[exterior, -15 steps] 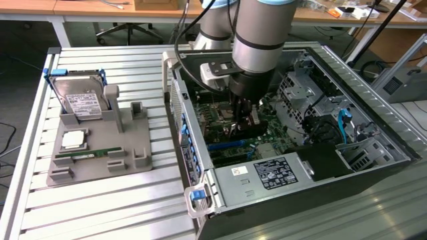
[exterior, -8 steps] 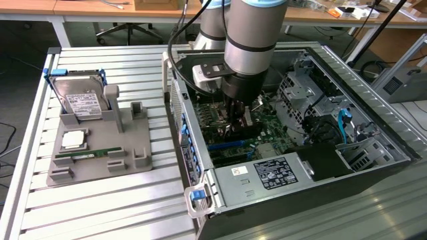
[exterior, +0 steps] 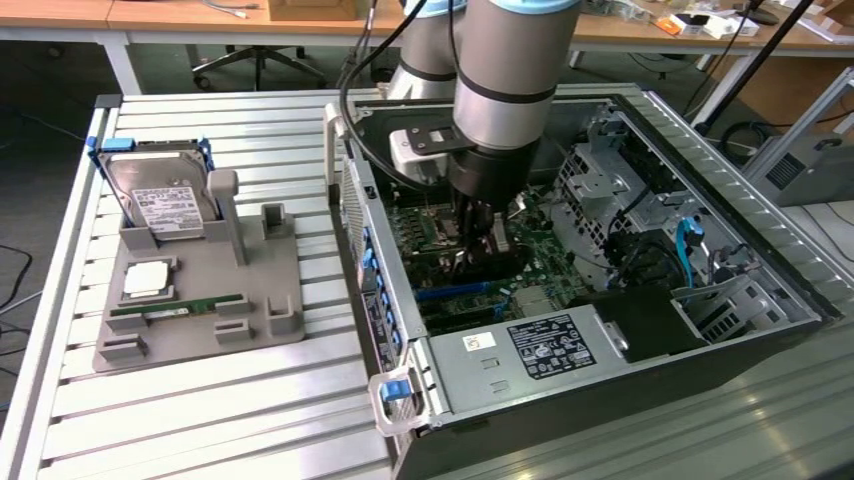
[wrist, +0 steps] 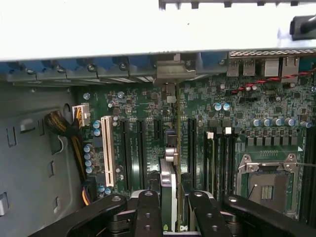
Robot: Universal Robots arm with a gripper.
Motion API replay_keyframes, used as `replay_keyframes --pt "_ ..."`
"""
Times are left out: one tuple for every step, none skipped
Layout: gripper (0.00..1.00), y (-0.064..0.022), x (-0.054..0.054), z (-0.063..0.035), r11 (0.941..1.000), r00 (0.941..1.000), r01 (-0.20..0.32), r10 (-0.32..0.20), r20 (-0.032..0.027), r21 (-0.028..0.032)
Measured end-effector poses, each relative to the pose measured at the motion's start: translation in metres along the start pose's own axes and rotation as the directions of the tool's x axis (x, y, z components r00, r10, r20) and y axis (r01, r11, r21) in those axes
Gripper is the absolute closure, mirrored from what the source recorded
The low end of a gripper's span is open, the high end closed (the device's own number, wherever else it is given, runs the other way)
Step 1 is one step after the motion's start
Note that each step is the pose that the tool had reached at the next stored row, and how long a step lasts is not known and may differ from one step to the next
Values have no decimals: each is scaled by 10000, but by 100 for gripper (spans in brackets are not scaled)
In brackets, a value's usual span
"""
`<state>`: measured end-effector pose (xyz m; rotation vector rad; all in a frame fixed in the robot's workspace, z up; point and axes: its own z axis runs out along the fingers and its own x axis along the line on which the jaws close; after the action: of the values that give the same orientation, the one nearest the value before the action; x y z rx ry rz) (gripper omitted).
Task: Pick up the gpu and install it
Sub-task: 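Insert the gpu into the slot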
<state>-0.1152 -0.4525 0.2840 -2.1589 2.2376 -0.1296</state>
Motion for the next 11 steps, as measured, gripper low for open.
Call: replay_keyframes --pt "73 -3 0 0 10000 10000 -36 36 -5 -1" --pt "73 -4 -4 0 10000 10000 -77 77 -10 -3" --pt "73 -4 -7 0 10000 10000 -90 90 -11 -3" --pt "73 -3 -12 0 9999 9999 -120 120 -14 -5" --pt "73 -3 -17 1 9999 9999 -155 155 -16 -6" --pt "73 -3 -19 1 9998 9998 -180 180 -18 -6" --pt "73 -3 -20 1 9998 9998 -209 209 -19 -7" --pt "73 -1 -20 1 9998 9998 -222 222 -21 -8" --pt "73 4 -21 1 9997 9997 -239 239 -23 -9" --pt "73 10 -23 0 9997 9997 -256 256 -25 -10" --pt "73 18 -28 2 9996 9996 -272 272 -24 -9"
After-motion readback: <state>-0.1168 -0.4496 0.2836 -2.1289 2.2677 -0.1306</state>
